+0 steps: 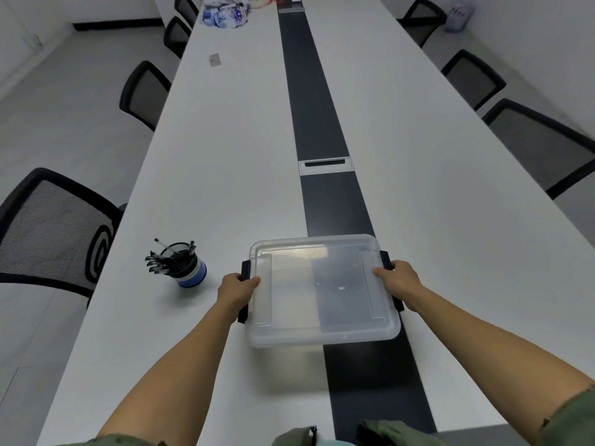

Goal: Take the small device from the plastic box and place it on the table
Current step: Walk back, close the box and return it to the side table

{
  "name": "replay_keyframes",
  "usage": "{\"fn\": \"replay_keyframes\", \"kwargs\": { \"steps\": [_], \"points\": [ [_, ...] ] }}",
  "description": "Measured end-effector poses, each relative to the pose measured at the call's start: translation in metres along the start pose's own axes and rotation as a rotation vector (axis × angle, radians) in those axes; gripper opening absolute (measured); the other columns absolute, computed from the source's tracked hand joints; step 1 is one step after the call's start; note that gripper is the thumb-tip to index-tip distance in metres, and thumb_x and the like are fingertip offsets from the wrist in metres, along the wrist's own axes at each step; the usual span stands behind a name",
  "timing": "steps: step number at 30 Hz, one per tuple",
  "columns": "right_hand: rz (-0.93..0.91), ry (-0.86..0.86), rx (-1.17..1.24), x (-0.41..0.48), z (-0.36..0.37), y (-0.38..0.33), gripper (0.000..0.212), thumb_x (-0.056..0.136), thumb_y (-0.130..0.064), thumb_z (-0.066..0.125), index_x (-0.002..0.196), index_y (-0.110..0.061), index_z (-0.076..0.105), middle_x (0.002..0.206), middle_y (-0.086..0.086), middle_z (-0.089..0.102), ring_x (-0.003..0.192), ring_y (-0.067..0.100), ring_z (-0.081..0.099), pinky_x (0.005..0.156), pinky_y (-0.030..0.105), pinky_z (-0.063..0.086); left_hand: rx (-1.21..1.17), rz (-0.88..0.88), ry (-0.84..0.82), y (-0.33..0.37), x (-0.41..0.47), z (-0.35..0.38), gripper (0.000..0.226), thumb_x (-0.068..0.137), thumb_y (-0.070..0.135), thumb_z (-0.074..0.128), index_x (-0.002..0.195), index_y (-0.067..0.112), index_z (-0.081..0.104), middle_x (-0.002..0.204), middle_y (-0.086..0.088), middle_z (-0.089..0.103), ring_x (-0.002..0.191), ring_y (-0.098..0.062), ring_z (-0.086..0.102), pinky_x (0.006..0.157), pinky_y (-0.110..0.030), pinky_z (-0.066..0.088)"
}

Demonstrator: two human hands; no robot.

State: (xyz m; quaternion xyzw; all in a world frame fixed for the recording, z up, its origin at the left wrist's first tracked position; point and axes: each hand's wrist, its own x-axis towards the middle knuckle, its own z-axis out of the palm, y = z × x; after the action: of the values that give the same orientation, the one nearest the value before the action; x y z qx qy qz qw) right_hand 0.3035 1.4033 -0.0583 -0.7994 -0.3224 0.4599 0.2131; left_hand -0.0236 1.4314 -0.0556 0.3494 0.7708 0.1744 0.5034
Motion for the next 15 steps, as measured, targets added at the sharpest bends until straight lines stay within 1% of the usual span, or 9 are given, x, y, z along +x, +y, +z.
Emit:
{"fn": "replay_keyframes", "kwargs": {
  "steps": [2, 4, 6, 8, 10, 12, 15],
  "points": [
    [0.011, 0.017, -0.006, -0.003, 0.009, 0.001, 0.041, 0.095, -0.036, 0.054, 0.121, -0.005, 0.053, 0.107, 0.013, 0.063, 0.092, 0.031, 0.063, 0.082, 0.044, 0.055, -0.068, -0.016, -0.039, -0.003, -0.003, 0.006, 0.039, 0.093, 0.034, 0.055, 0.124, 0.011, 0.049, 0.112, -0.012, 0.060, 0.103, -0.034, 0.059, 0.092, -0.048, 0.051],
    [-0.001, 0.064, -0.099, -0.006, 0.017, 0.003, 0.046, 0.097, -0.044, 0.047, 0.124, -0.006, 0.047, 0.107, 0.010, 0.060, 0.090, 0.029, 0.060, 0.075, 0.039, 0.051, -0.111, -0.031, -0.056, -0.006, -0.005, 0.012, 0.040, 0.096, 0.038, 0.048, 0.128, 0.015, 0.043, 0.117, -0.011, 0.057, 0.104, -0.033, 0.057, 0.090, -0.046, 0.050],
    [-0.011, 0.136, -0.219, -0.006, 0.022, 0.004, 0.049, 0.100, -0.047, 0.042, 0.126, -0.006, 0.044, 0.104, 0.009, 0.057, 0.087, 0.028, 0.056, 0.071, 0.035, 0.044, -0.068, -0.019, -0.013, -0.008, -0.002, 0.017, 0.043, 0.096, 0.039, 0.046, 0.130, 0.014, 0.042, 0.117, -0.012, 0.057, 0.105, -0.034, 0.056, 0.094, -0.048, 0.050],
    [-0.017, 0.191, -0.289, -0.008, 0.026, 0.003, 0.050, 0.101, -0.047, 0.040, 0.126, -0.004, 0.045, 0.109, 0.013, 0.061, 0.087, 0.029, 0.055, 0.071, 0.036, 0.043, -0.002, -0.016, 0.045, -0.007, -0.001, 0.020, 0.043, 0.096, 0.039, 0.043, 0.131, 0.013, 0.042, 0.115, -0.013, 0.056, 0.105, -0.035, 0.056, 0.096, -0.048, 0.049],
    [-0.019, 0.232, -0.340, -0.009, 0.031, 0.001, 0.050, 0.102, -0.045, 0.038, 0.128, -0.004, 0.045, 0.115, 0.017, 0.062, 0.094, 0.034, 0.059, 0.071, 0.036, 0.043, 0.058, -0.017, 0.071, -0.005, -0.001, 0.026, 0.043, 0.099, 0.037, 0.040, 0.134, 0.011, 0.039, 0.119, -0.016, 0.056, 0.104, -0.034, 0.055, 0.091, -0.043, 0.049],
    [-0.005, 0.263, -0.373, -0.011, 0.036, -0.002, 0.048, 0.103, -0.043, 0.036, 0.130, -0.004, 0.044, 0.117, 0.018, 0.062, 0.100, 0.036, 0.062, 0.072, 0.037, 0.044, 0.127, -0.018, 0.070, -0.002, -0.004, 0.029, 0.044, 0.100, 0.035, 0.037, 0.136, 0.010, 0.035, 0.125, -0.018, 0.055, 0.103, -0.033, 0.054, 0.083, -0.040, 0.046],
    [0.006, 0.288, -0.397, -0.013, 0.041, -0.005, 0.048, 0.104, -0.043, 0.035, 0.130, -0.004, 0.043, 0.117, 0.019, 0.063, 0.102, 0.037, 0.062, 0.075, 0.039, 0.045, 0.183, -0.015, 0.051, -0.001, -0.005, 0.030, 0.046, 0.101, 0.035, 0.034, 0.139, 0.010, 0.031, 0.127, -0.018, 0.053, 0.106, -0.034, 0.054, 0.082, -0.041, 0.045]
  ]
}}
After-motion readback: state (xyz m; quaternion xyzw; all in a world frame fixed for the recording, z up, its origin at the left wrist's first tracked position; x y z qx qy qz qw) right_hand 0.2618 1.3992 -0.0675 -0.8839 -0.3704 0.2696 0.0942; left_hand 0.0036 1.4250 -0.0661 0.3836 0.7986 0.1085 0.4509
